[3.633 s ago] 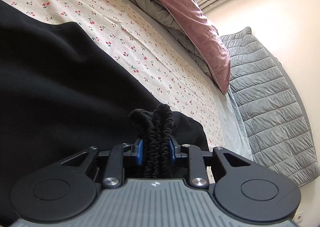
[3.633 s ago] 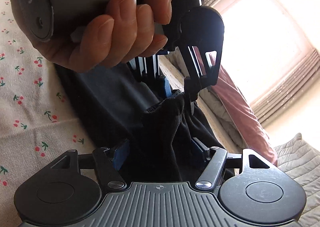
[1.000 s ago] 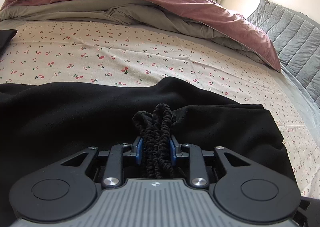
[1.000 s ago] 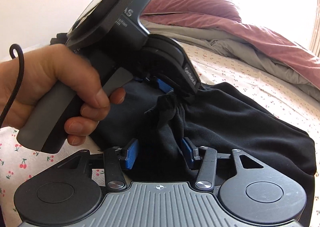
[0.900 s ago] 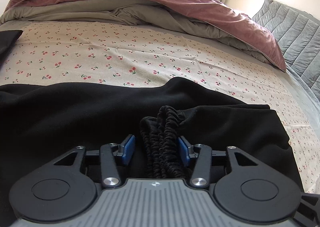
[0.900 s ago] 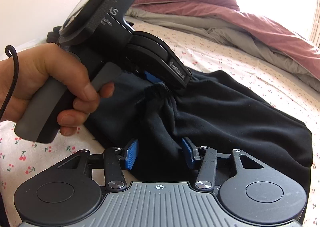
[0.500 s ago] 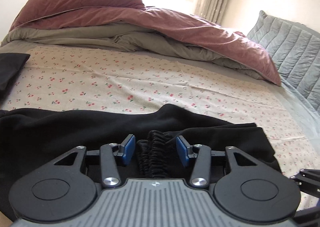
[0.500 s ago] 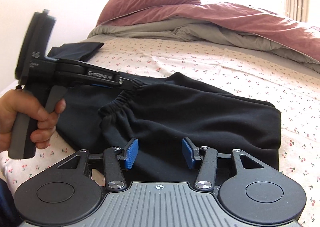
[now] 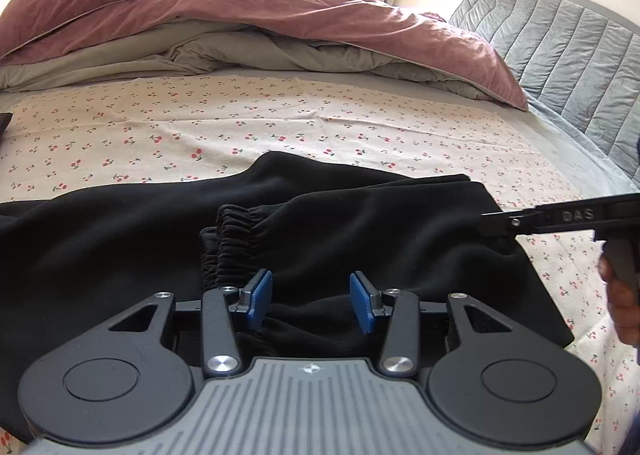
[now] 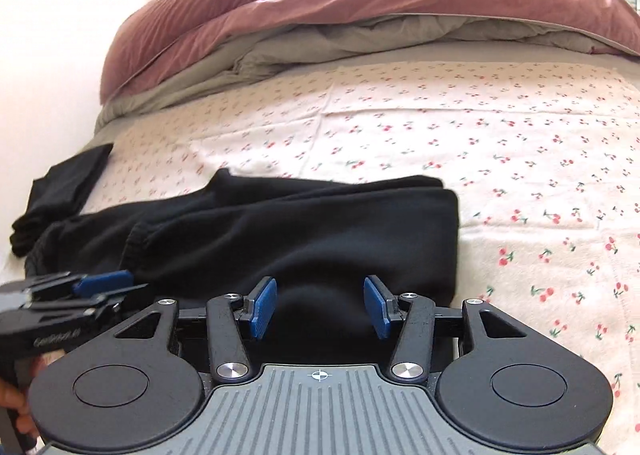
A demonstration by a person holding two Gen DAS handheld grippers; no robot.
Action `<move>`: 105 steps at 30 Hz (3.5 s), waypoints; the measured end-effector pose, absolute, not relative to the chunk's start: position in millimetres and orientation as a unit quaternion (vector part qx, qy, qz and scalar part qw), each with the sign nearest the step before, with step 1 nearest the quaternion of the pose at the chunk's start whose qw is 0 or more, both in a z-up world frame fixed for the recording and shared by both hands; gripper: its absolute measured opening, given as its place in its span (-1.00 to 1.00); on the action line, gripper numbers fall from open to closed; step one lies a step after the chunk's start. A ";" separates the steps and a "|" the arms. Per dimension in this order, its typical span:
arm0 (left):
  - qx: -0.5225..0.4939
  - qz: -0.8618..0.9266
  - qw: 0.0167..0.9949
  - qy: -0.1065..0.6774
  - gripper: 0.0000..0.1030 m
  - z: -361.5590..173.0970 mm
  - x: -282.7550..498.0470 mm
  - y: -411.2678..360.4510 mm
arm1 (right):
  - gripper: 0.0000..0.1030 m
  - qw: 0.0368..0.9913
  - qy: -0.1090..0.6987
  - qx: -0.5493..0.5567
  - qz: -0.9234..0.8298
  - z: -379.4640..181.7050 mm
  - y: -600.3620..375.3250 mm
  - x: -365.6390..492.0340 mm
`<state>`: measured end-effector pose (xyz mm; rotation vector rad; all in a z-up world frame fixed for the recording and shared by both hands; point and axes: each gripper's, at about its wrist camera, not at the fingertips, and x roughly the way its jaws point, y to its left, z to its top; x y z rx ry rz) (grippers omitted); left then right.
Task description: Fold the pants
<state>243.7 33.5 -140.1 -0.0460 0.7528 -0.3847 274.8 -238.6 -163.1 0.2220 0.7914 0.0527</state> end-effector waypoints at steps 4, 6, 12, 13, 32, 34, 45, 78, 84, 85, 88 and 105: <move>-0.019 -0.263 0.894 0.362 -0.06 -145.1 227.6 3.6 | -0.49 0.913 0.380 0.148 -0.006 -173.4 -266.2 304.9; -0.021 -0.304 0.874 0.379 -0.06 -156.8 221.9 -14.2 | -0.55 0.913 0.376 0.157 -0.001 -176.1 -270.7 311.9; -0.042 -0.310 0.849 0.427 -0.06 -181.6 229.7 -25.5 | -0.88 0.922 0.375 0.095 -0.005 -193.8 -266.7 334.3; -0.050 -0.309 0.847 0.429 -0.06 -182.5 230.7 -23.3 | -0.91 0.926 0.368 0.080 -0.004 -196.3 -265.1 338.7; -0.171 -0.235 0.853 0.433 0.04 -172.2 238.0 74.9 | -0.57 0.900 0.406 -0.158 -0.011 -197.1 -153.7 229.2; -0.174 -0.238 0.856 0.424 0.04 -167.0 229.3 84.1 | -0.58 0.896 0.407 -0.178 -0.020 -197.6 -143.5 220.3; -0.293 0.040 0.894 0.336 0.83 -133.8 195.7 248.5 | -0.15 0.926 0.322 -0.184 0.071 -194.5 -82.7 196.3; -0.393 0.021 0.904 0.168 -0.35 -126.5 203.8 247.9 | -0.14 0.927 0.330 -0.001 0.180 -201.6 -72.6 219.5; -0.332 -0.047 0.933 0.130 -0.37 -103.9 200.2 207.9 | -0.14 0.929 0.306 0.068 0.196 -199.7 -77.7 241.1; -0.329 -0.056 0.934 0.129 -0.38 -102.2 200.1 203.2 | -0.13 0.927 0.312 0.064 0.198 -206.1 -74.4 244.9; -0.319 -0.078 0.936 0.126 -0.38 -98.9 204.2 190.4 | -0.11 0.927 0.315 0.070 0.194 -217.3 -69.6 249.9; -0.146 -0.227 0.952 0.144 -0.38 -89.7 239.9 28.1 | 0.34 0.890 0.359 0.271 0.068 -142.9 -226.8 220.0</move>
